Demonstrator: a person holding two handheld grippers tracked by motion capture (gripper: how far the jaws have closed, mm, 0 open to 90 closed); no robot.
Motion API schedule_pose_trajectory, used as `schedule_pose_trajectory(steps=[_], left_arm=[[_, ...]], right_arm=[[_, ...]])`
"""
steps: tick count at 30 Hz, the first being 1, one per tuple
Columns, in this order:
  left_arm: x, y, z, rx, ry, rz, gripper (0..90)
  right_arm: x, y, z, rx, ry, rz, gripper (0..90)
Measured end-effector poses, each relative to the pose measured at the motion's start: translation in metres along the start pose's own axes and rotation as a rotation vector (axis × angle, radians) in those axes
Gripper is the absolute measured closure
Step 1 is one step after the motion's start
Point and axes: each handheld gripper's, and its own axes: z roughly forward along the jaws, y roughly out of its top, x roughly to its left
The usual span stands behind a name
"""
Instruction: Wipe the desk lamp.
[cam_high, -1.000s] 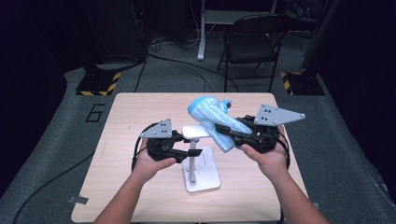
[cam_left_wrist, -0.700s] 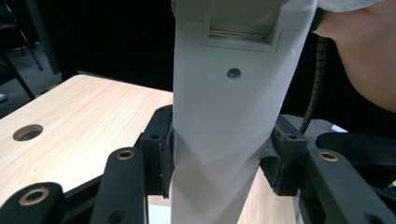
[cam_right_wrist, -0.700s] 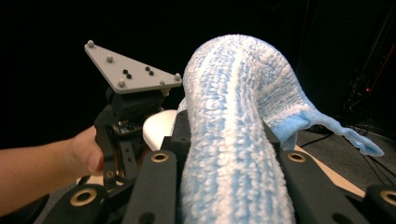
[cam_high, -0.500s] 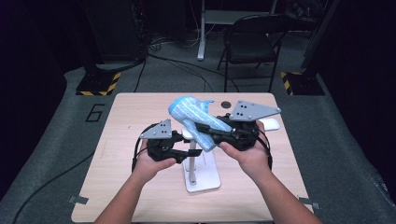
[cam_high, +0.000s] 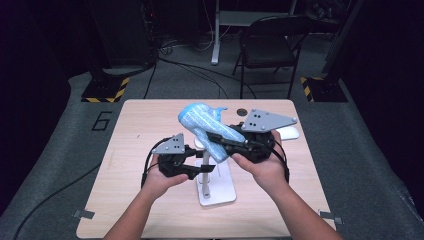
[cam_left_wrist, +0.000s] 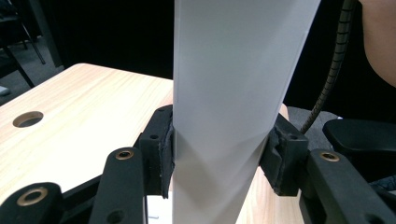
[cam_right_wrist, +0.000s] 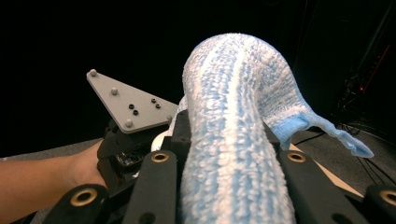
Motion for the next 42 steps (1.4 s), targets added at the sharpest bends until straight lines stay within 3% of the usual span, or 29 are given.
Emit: schedule_pose_trajectory(steps=[4,6,10,14,15,17,25,29,33,42], left_arm=[[0.001,0.001,0.001,0.009,0.011,0.024,51.4],[-0.001,0.000,0.002,-0.001,0.003,-0.002,51.4],[-0.001,-0.001,0.001,-0.003,0.004,-0.002,51.5],[0.000,0.000,0.002,0.007,0.002,0.011,51.6],[-0.002,0.000,0.002,0.002,0.008,-0.011,51.6],[-0.001,0.000,0.003,-0.001,0.007,-0.006,51.6],[0.001,0.001,0.001,0.014,-0.011,0.021,51.7],[0.000,0.000,0.000,0.009,-0.010,-0.010,51.7],[0.002,0.001,-0.001,0.014,-0.014,0.014,51.7],[0.004,0.001,-0.003,0.025,-0.029,0.019,51.7]], right_arm=[[0.005,0.003,0.006,-0.003,0.010,-0.006,69.2],[0.008,0.005,0.009,-0.001,0.018,-0.006,69.1],[0.013,0.007,0.014,0.002,0.018,-0.034,69.2],[0.007,0.006,0.013,-0.005,0.041,-0.012,69.3],[0.006,0.005,0.012,-0.004,0.044,-0.009,69.3],[0.005,0.005,0.011,-0.009,0.047,-0.008,69.3],[0.002,0.004,0.011,-0.011,0.065,-0.025,69.3],[-0.003,0.004,0.009,-0.001,0.093,-0.018,69.3],[-0.007,0.003,0.006,0.008,0.109,-0.037,69.3],[-0.027,-0.001,-0.010,0.054,0.133,-0.072,69.4]])
